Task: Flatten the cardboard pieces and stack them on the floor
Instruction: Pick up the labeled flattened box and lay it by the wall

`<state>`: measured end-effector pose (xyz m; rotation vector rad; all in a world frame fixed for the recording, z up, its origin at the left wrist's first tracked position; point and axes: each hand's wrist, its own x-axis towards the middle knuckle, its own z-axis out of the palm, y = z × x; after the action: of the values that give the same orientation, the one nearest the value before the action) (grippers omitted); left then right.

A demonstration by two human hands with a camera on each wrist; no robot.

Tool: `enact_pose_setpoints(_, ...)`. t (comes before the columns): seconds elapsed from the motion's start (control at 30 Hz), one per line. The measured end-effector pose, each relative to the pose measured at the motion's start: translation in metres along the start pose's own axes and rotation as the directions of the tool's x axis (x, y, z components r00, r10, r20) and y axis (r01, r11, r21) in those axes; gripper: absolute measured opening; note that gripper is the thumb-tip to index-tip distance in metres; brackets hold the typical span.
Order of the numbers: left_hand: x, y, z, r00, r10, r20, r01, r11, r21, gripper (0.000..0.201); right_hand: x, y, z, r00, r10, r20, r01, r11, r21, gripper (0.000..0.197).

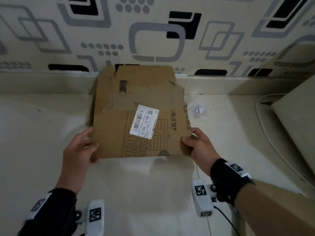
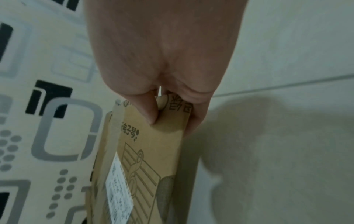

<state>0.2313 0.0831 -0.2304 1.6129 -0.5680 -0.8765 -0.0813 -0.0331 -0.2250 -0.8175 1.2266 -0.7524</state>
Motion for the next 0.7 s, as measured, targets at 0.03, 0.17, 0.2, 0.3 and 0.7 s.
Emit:
enact_pose_setpoints(0.03,0.001,-0.005,-0.007,1.0,-0.01,-0.03,0.01,1.0,0.01,0.052,0.0,0.006,0.007,1.0,0.019,0.01,-0.019,1.0,-0.007,0.021)
enact_pose_setpoints(0.17,0.001,-0.026,-0.022,0.996,-0.011,-0.093,0.019,0.996,0.082,0.054,0.0,0.021,0.023,1.0,-0.001,0.03,0.004,0.996,-0.089,0.033)
enact_pose_setpoints(0.2,0.002,-0.031,-0.023,0.996,-0.001,-0.091,0.011,0.994,0.109,0.056,0.001,0.022,0.025,0.999,-0.016,0.028,0.019,0.993,-0.118,0.04)
enact_pose_setpoints(0.3,0.006,-0.038,-0.022,0.996,0.011,-0.093,0.006,0.983,0.184,0.058,0.003,0.024,0.03,0.999,-0.035,-0.012,0.032,0.978,-0.208,0.056)
enact_pose_setpoints(0.7,-0.005,-0.042,-0.033,0.992,0.019,-0.125,0.032,0.918,0.396,0.057,-0.016,0.037,0.03,0.995,-0.096,-0.023,0.084,0.944,-0.319,0.059)
